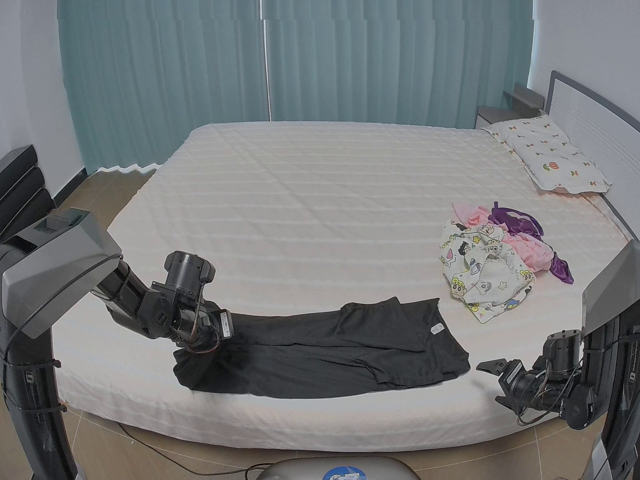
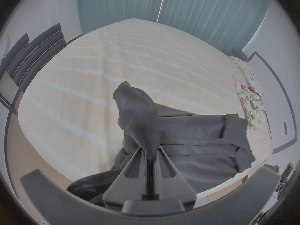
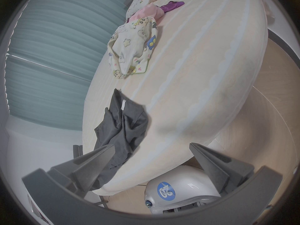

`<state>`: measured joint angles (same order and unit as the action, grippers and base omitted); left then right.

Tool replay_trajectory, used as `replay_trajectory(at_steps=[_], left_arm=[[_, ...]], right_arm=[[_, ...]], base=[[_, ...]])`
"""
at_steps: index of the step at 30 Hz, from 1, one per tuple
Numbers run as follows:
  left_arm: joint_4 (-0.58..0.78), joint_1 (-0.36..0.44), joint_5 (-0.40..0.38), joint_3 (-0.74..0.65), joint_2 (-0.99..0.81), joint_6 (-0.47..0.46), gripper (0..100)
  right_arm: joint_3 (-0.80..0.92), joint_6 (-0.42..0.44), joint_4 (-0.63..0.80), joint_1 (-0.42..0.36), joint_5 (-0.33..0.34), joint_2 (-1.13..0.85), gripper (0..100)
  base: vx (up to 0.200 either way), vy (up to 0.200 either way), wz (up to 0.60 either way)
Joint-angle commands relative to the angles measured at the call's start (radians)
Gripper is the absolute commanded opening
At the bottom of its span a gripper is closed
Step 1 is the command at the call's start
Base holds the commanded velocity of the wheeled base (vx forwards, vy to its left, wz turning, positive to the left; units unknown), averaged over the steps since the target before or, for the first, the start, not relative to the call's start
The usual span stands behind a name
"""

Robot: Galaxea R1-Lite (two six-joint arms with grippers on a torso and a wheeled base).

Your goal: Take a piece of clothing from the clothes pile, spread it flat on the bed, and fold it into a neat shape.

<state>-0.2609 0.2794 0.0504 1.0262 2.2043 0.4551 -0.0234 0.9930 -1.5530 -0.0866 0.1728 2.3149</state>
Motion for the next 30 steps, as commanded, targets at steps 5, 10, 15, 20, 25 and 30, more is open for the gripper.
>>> replay_trajectory(at_steps=[5,10,15,20,25,30], left_arm=[[0.066,0.103,0.055,0.086,-0.029,0.043,0],[0.163,0.167,0.063,0.192,-0.024,0.146,0],[0.265,0.215,0.069,0.290,0.008,0.177,0],[0.331,0.239,0.085,0.390,0.061,0.226,0],[0.347,0.259,0.086,0.443,0.114,0.251,0],[0.348,0.281,0.086,0.480,0.138,0.278,0]], right_arm=[[0.000,0.000,-0.018,-0.001,0.001,0.001,100],[0.000,0.000,-0.018,-0.001,0.001,0.001,100],[0.000,0.000,-0.018,-0.002,0.001,0.003,100],[0.000,0.000,-0.018,-0.002,0.001,0.003,100],[0.000,0.000,-0.018,-0.002,-0.001,0.003,100],[-0.001,0.000,-0.018,-0.005,-0.001,0.004,100]], base=[[0.000,-0.200,0.00],[0.000,-0.200,0.00],[0.000,-0.200,0.00],[0.000,-0.200,0.00],[0.000,-0.160,0.00],[0.000,0.000,0.00]])
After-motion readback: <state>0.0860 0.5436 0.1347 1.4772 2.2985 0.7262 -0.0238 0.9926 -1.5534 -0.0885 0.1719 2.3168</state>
